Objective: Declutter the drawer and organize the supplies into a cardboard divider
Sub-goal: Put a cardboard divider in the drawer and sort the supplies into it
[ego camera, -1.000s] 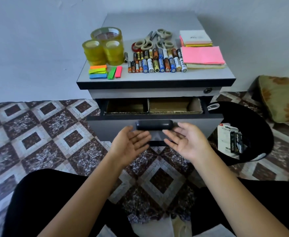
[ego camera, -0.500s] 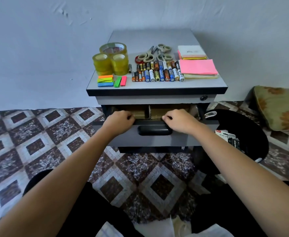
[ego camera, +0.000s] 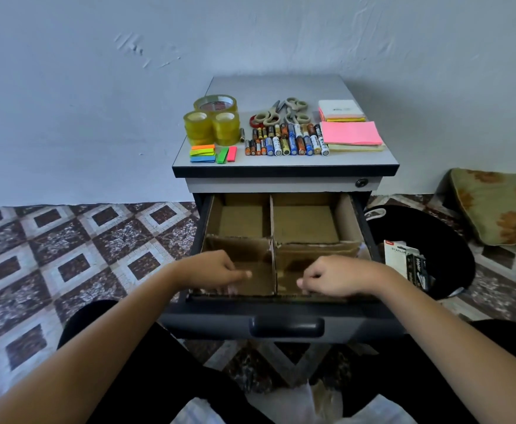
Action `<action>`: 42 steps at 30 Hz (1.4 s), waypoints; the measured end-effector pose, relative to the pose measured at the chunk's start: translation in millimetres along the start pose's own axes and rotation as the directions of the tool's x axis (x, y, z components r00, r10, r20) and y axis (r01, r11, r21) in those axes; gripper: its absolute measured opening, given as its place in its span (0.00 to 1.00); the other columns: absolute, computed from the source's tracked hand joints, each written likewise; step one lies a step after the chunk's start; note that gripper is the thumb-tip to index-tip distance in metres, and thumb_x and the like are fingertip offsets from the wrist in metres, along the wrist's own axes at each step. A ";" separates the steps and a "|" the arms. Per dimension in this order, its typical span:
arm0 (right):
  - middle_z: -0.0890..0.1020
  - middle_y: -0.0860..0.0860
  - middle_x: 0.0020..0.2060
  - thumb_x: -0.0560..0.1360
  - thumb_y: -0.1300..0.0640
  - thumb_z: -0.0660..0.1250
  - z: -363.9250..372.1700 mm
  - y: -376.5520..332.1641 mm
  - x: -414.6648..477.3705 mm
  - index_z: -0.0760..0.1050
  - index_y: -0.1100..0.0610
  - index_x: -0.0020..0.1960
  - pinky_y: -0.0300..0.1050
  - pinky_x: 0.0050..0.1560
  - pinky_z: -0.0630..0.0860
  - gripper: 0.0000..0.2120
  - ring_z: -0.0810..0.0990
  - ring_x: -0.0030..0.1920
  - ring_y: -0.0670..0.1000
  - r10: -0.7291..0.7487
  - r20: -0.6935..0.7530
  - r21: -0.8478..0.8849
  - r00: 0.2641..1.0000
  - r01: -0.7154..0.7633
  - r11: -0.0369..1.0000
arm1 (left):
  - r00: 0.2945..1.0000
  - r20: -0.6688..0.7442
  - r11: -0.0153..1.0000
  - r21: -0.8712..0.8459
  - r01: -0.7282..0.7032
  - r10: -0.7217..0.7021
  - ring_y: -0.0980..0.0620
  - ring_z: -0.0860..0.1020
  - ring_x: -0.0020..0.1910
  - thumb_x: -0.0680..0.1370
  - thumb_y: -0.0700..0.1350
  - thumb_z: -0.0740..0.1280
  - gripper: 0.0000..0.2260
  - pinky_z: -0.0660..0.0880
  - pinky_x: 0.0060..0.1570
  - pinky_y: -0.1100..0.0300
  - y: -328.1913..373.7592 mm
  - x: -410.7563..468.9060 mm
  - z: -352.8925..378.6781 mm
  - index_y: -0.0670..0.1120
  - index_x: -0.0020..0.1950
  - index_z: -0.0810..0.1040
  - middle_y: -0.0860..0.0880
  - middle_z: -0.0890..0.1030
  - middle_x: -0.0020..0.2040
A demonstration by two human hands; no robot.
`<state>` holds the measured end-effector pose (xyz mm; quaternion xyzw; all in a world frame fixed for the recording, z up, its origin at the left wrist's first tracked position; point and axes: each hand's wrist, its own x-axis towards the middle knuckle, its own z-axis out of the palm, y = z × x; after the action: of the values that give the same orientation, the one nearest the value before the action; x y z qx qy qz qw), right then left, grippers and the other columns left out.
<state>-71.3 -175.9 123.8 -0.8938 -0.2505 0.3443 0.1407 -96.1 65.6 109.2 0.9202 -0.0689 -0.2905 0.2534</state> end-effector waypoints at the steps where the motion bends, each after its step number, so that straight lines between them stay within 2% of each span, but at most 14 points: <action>1: 0.82 0.48 0.43 0.80 0.46 0.56 5.1 -1.5 -4.1 0.80 0.53 0.48 0.43 0.48 0.73 0.17 0.79 0.45 0.50 -0.003 0.028 -0.005 1.000 0.003 1.000 | 0.999 0.050 1.000 -0.026 0.006 -0.005 0.52 0.80 0.39 0.79 0.56 0.58 0.23 0.77 0.42 0.63 1.0 -5.3 3.8 0.39 0.45 0.83 0.45 0.84 0.46; 3: 0.84 0.52 0.48 0.79 0.45 0.56 14.8 -2.8 -9.2 0.80 0.50 0.46 0.45 0.51 0.75 0.16 0.81 0.49 0.53 -0.008 0.089 -0.016 0.996 0.010 1.000 | 0.989 0.144 0.995 -0.088 0.042 -0.029 0.55 0.79 0.39 0.79 0.56 0.60 0.22 0.77 0.37 0.65 2.8 -13.9 10.8 0.39 0.47 0.83 0.47 0.83 0.46; 7: 0.83 0.56 0.51 0.79 0.46 0.56 26.1 -3.2 -13.1 0.77 0.49 0.42 0.42 0.41 0.76 0.14 0.78 0.42 0.51 0.001 0.185 -0.002 0.983 -0.001 1.000 | 0.964 0.265 0.986 -0.152 0.073 -0.030 0.58 0.79 0.40 0.79 0.55 0.60 0.22 0.76 0.37 0.67 2.8 -23.4 19.9 0.38 0.51 0.82 0.47 0.82 0.48; 11: 0.80 0.50 0.45 0.80 0.48 0.56 23.2 -8.3 -13.0 0.79 0.56 0.53 0.38 0.41 0.76 0.17 0.76 0.43 0.47 0.047 0.237 0.045 0.970 -0.059 0.997 | 0.963 0.268 0.976 -0.198 0.093 -0.037 0.57 0.79 0.42 0.80 0.55 0.59 0.21 0.78 0.39 0.66 -0.7 -25.9 19.8 0.40 0.55 0.81 0.49 0.82 0.47; 14: 0.79 0.47 0.44 0.80 0.48 0.56 13.3 -15.6 -9.3 0.77 0.56 0.57 0.37 0.40 0.74 0.16 0.78 0.43 0.45 0.045 0.223 0.041 0.974 -0.055 0.998 | 0.962 0.274 0.982 -0.175 0.065 -0.015 0.55 0.79 0.44 0.81 0.54 0.56 0.19 0.77 0.41 0.65 2.3 -25.3 15.6 0.43 0.62 0.76 0.49 0.81 0.50; 16: 0.80 0.48 0.45 0.80 0.49 0.57 -1.8 -24.0 -7.3 0.77 0.56 0.57 0.39 0.41 0.74 0.15 0.79 0.44 0.46 0.001 0.093 0.018 0.996 -0.003 1.000 | 0.989 0.146 0.993 -0.115 -0.010 0.027 0.57 0.77 0.43 0.82 0.52 0.55 0.17 0.76 0.41 0.66 7.3 -25.4 2.5 0.44 0.62 0.74 0.51 0.79 0.49; 19: 0.81 0.48 0.48 0.79 0.50 0.59 -35.5 -41.6 -0.5 0.78 0.55 0.55 0.41 0.46 0.76 0.13 0.79 0.46 0.47 -0.097 -0.218 -0.032 0.971 0.093 0.995 | 0.976 -0.200 0.987 -0.120 -0.110 0.084 0.55 0.77 0.41 0.81 0.49 0.56 0.12 0.75 0.38 0.65 14.1 -24.7 -34.0 0.45 0.50 0.76 0.47 0.80 0.47; 21: 0.80 0.46 0.47 0.79 0.51 0.60 -61.7 -56.7 9.3 0.78 0.54 0.56 0.38 0.42 0.72 0.12 0.77 0.44 0.44 -0.143 -0.396 -0.005 0.907 0.153 0.988 | 0.878 -0.469 0.977 -0.124 -0.173 0.096 0.54 0.77 0.42 0.80 0.48 0.60 0.10 0.74 0.42 0.62 16.2 -22.0 -64.2 0.44 0.51 0.78 0.47 0.80 0.45; 23: 0.80 0.48 0.52 0.79 0.52 0.61 -88.9 -71.8 25.3 0.77 0.54 0.58 0.38 0.46 0.68 0.12 0.77 0.49 0.46 -0.155 -0.535 0.041 0.831 0.209 0.977 | 0.706 -0.705 0.982 -0.078 -0.171 0.067 0.54 0.77 0.45 0.79 0.47 0.63 0.09 0.70 0.46 0.62 17.5 -15.0 -96.3 0.45 0.54 0.79 0.50 0.79 0.46; 25: 0.80 0.51 0.56 0.78 0.53 0.62 -114.3 -85.7 45.0 0.77 0.56 0.60 0.39 0.50 0.67 0.13 0.77 0.55 0.49 -0.147 -0.634 0.071 0.760 0.246 0.967 | 0.557 -0.831 0.989 -0.067 -0.131 0.017 0.50 0.77 0.51 0.77 0.46 0.65 0.11 0.69 0.49 0.61 15.9 -3.1 -126.2 0.45 0.57 0.78 0.48 0.79 0.51; 27: 0.79 0.53 0.58 0.78 0.53 0.63 -135.9 -97.6 67.2 0.76 0.58 0.61 0.38 0.52 0.68 0.15 0.76 0.58 0.51 -0.137 -0.702 0.064 0.699 0.254 0.965 | 0.504 -0.863 0.995 -0.078 -0.070 -0.032 0.47 0.75 0.56 0.76 0.47 0.66 0.15 0.68 0.52 0.61 10.7 12.2 -151.3 0.45 0.62 0.76 0.44 0.77 0.58; 32: 0.75 0.57 0.63 0.76 0.49 0.65 -165.9 -108.8 118.5 0.66 0.57 0.70 0.41 0.55 0.69 0.25 0.74 0.61 0.55 -0.154 -0.735 -0.016 0.661 0.210 0.978 | 0.570 -0.808 0.988 -0.130 0.078 -0.151 0.43 0.66 0.69 0.75 0.51 0.67 0.30 0.65 0.65 0.53 1.4 43.8 -185.9 0.44 0.73 0.63 0.41 0.66 0.71; 36: 0.74 0.56 0.64 0.74 0.45 0.66 -172.7 -105.4 143.5 0.61 0.55 0.73 0.47 0.59 0.72 0.31 0.74 0.63 0.56 -0.162 -0.710 -0.053 0.685 0.177 0.983 | 0.616 -0.776 0.991 -0.090 0.102 -0.134 0.44 0.65 0.70 0.76 0.52 0.67 0.31 0.63 0.65 0.54 -1.6 57.4 -197.3 0.41 0.74 0.62 0.41 0.67 0.72; 42: 0.74 0.55 0.66 0.75 0.49 0.67 -171.2 -104.9 140.6 0.63 0.58 0.71 0.45 0.60 0.69 0.29 0.73 0.64 0.55 -0.144 -0.781 0.032 0.608 0.269 0.963 | 0.545 -0.826 0.989 -0.140 0.056 -0.148 0.45 0.68 0.67 0.75 0.53 0.68 0.29 0.66 0.63 0.52 -7.5 60.9 -197.0 0.43 0.72 0.66 0.43 0.70 0.69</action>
<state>99.0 -25.3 215.5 -0.9067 -0.2417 -0.0726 0.3379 66.0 139.4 213.3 0.9368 0.1269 0.1628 0.2824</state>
